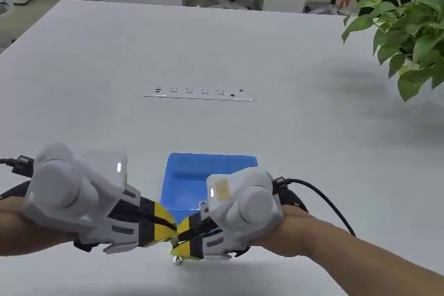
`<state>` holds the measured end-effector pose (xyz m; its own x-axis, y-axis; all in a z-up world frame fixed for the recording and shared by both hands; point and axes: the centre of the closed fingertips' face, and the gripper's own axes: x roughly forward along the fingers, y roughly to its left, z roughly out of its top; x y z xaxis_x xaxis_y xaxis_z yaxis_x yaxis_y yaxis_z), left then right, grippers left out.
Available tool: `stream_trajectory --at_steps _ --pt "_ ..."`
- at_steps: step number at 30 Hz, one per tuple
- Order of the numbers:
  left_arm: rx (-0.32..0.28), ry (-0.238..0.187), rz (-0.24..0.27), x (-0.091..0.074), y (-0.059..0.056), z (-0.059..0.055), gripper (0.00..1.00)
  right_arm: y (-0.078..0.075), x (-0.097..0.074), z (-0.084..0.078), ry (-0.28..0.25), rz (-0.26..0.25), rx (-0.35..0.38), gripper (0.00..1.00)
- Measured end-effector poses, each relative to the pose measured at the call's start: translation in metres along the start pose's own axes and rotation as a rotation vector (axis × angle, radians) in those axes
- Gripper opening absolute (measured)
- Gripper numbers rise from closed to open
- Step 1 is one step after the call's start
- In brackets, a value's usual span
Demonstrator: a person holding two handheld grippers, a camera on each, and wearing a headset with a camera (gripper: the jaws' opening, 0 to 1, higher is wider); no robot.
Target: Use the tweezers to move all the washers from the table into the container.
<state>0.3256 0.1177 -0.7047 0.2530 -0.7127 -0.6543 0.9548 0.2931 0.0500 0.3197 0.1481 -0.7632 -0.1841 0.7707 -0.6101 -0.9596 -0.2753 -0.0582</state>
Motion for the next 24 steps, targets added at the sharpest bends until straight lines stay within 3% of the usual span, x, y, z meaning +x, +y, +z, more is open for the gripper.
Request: stream_trajectory --at_steps 6,11,17,24 --pt "-0.013 0.008 0.002 0.0 -0.001 -0.001 0.08 0.001 -0.001 0.002 -0.001 0.005 0.005 0.09" --pt "-0.027 -0.005 0.016 -0.002 0.002 -0.002 0.17 -0.001 -0.003 0.004 0.0 0.001 0.008 0.09" --pt "-0.079 -0.058 0.032 -0.007 0.005 0.002 0.3 -0.003 -0.011 0.009 -0.002 -0.008 -0.001 0.09" --pt "-0.135 -0.108 0.056 -0.01 0.007 0.004 0.54 -0.006 -0.02 0.016 -0.008 -0.019 -0.002 0.09"
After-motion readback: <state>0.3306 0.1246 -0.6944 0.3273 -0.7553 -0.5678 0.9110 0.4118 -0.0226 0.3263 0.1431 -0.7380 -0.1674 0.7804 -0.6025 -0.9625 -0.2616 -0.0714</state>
